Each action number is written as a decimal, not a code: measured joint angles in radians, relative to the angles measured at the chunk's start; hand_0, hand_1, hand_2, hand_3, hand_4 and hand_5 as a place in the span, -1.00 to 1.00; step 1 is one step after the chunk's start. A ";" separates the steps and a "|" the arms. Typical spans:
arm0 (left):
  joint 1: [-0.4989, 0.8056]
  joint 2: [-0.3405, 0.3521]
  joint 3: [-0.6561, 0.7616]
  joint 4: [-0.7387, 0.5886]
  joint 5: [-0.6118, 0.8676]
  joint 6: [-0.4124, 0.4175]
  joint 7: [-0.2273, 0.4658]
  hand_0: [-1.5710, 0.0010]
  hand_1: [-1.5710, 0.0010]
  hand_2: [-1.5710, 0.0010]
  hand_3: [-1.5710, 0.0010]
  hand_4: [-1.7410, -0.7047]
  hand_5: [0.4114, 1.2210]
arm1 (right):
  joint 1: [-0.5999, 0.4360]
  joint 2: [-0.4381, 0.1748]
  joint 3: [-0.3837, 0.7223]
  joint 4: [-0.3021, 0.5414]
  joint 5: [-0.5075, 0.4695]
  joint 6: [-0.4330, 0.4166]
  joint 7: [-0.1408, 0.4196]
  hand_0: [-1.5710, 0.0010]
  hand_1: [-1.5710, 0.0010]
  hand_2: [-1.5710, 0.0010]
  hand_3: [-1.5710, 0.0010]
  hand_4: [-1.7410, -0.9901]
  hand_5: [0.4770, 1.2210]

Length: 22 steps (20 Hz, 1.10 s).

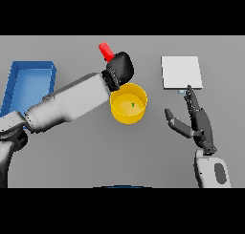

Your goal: Pick up the red beaker and tilt it to pour out 1 green nut into yellow bowl. Pick up the yellow bowl and place it on the metallic measuring scale.

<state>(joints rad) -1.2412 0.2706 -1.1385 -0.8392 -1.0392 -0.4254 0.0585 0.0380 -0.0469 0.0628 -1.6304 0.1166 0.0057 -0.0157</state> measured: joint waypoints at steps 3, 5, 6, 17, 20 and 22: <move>-0.030 -0.016 -0.048 0.010 -0.013 -0.025 -0.010 -1.00 -1.00 -1.00 -0.99 -1.00 1.00 | 0.008 -0.005 -0.004 -0.001 0.004 -0.003 -0.013 1.00 1.00 1.00 1.00 0.23 -0.67; -0.059 -0.024 -0.068 0.038 -0.014 -0.030 -0.025 -1.00 -1.00 -1.00 -0.99 -1.00 1.00 | -0.004 -0.002 0.000 0.002 0.013 -0.010 -0.007 1.00 1.00 1.00 1.00 0.22 -0.66; -0.063 -0.025 -0.085 0.038 -0.017 -0.035 -0.027 -1.00 -1.00 -1.00 -0.99 -1.00 1.00 | -0.008 -0.003 0.006 0.004 0.026 -0.014 -0.013 1.00 1.00 1.00 1.00 0.24 -0.68; -0.203 -0.002 -0.141 0.088 0.000 0.000 -0.039 -1.00 -1.00 -1.00 -1.00 -0.99 0.88 | -0.006 -0.001 0.005 0.008 0.031 -0.021 -0.028 1.00 1.00 1.00 1.00 0.39 -0.68; -0.272 0.023 -0.107 0.128 0.021 0.072 -0.027 -1.00 -0.69 -0.67 -0.73 -0.85 0.94 | -0.005 -0.007 0.002 -0.011 0.018 -0.011 -0.039 1.00 1.00 1.00 1.00 0.38 -0.63; -0.340 0.061 -0.075 0.164 0.042 0.101 -0.029 -1.00 -0.80 -0.79 -0.63 -0.79 0.96 | -0.004 0.002 0.006 -0.007 0.008 -0.003 -0.036 1.00 1.00 1.00 1.00 0.33 -0.60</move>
<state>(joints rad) -1.5813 0.3316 -1.2136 -0.6753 -0.9974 -0.3246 0.0292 0.0337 -0.0448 0.0689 -1.6376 0.1242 0.0026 -0.0513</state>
